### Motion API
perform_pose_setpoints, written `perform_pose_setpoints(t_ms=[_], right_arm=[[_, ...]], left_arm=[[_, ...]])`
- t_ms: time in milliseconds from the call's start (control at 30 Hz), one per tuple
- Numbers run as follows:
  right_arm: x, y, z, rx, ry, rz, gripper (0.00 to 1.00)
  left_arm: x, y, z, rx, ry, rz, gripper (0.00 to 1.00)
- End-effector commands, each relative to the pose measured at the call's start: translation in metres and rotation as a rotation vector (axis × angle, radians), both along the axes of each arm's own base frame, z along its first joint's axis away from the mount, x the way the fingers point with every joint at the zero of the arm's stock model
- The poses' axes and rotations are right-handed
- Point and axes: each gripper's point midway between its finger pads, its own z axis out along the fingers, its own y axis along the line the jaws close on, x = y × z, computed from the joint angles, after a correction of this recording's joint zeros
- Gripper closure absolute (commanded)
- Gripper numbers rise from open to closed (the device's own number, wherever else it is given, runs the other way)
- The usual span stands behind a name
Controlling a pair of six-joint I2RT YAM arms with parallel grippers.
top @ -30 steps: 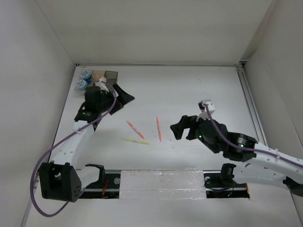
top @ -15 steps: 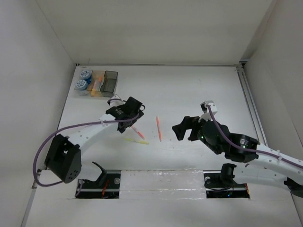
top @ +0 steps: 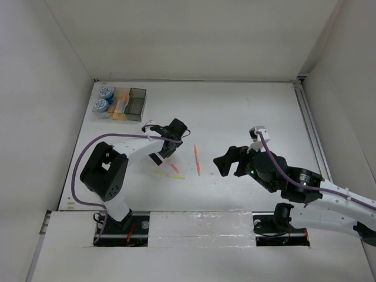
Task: Sort the stationery into containers
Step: Pick up the pen from the center of the board.
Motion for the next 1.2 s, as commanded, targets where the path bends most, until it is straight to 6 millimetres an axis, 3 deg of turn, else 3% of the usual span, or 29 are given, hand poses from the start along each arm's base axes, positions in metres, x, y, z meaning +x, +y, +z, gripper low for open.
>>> perform_pose_setpoints(t_ms=[0,200,333,433,567,667,933,1167], right_arm=[[0.005,0.0,0.016,0.041,-0.044,-0.008,0.0],[0.003,-0.003,0.012,0.041,-0.044,-0.008,0.0],[0.003,-0.004,0.014,0.05,-0.047,-0.008,0.0],[0.003,-0.004,0.014,0.05,-0.047,-0.008,0.0],[0.001,-0.008,0.014,0.058,-0.051,-0.008,0.0],[0.001,-0.008,0.015,0.068,-0.055,-0.008,0.0],[-0.001,-0.009,0.017,0.078,-0.056,0.0,0.0],[-0.003,-0.014,0.022,0.097,-0.065,0.0,0.0]], left_arm=[[0.004,-0.005,-0.001,-0.014,0.006,0.046,0.14],[-0.002,-0.01,-0.014,-0.055,0.025,0.046,0.35],[-0.005,-0.013,-0.017,-0.074,0.039,0.04,0.39],[-0.006,-0.012,-0.023,-0.058,0.059,0.041,0.46],[-0.011,-0.011,-0.027,-0.046,0.095,0.059,0.46],[-0.012,-0.008,-0.024,-0.038,0.093,0.069,0.6],[-0.022,-0.003,-0.042,-0.017,0.142,0.077,0.8],[-0.023,-0.007,-0.046,-0.023,0.164,0.067,0.91]])
